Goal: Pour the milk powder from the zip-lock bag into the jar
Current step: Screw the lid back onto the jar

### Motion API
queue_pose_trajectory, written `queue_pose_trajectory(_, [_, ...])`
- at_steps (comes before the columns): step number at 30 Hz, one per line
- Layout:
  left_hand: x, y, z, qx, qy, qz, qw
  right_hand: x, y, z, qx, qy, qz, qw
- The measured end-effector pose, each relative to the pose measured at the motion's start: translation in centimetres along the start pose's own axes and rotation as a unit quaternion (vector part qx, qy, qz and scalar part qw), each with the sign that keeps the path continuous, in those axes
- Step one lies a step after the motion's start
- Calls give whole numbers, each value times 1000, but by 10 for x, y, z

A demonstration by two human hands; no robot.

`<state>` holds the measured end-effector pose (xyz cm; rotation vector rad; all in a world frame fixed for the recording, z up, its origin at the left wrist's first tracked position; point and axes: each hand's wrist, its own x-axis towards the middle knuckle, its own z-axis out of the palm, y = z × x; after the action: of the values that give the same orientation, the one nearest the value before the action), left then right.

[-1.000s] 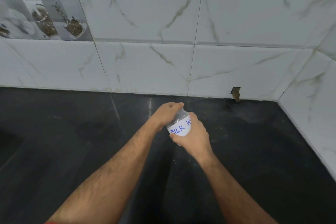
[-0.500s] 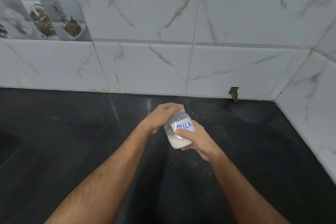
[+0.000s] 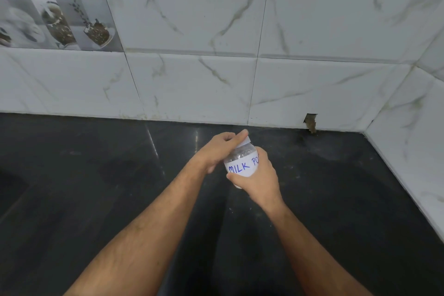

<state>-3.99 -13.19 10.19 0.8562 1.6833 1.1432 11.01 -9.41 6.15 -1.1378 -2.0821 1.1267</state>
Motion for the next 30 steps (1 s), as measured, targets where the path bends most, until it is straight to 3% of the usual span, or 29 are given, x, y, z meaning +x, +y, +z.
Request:
queue_pose_trajectory(3, [9, 0, 12, 12, 114, -11, 993, -4, -4, 7, 1, 8, 9, 1000])
queue_pose_trajectory(5, [11, -1, 13, 9, 131, -6, 991, -5, -4, 8, 11, 12, 20, 1000])
queue_pose_trajectory(20, [-8, 6, 10, 14, 100, 83, 991, -2, -1, 7, 119, -36, 25, 992])
queue_pose_trajectory(25, [-8, 4, 9, 50, 76, 75, 993, 2, 10, 7, 141, -80, 25, 986])
queue_pose_trajectory(30, [-3, -14, 13, -71, 54, 32, 996, 8, 30, 1, 148, -100, 33, 983])
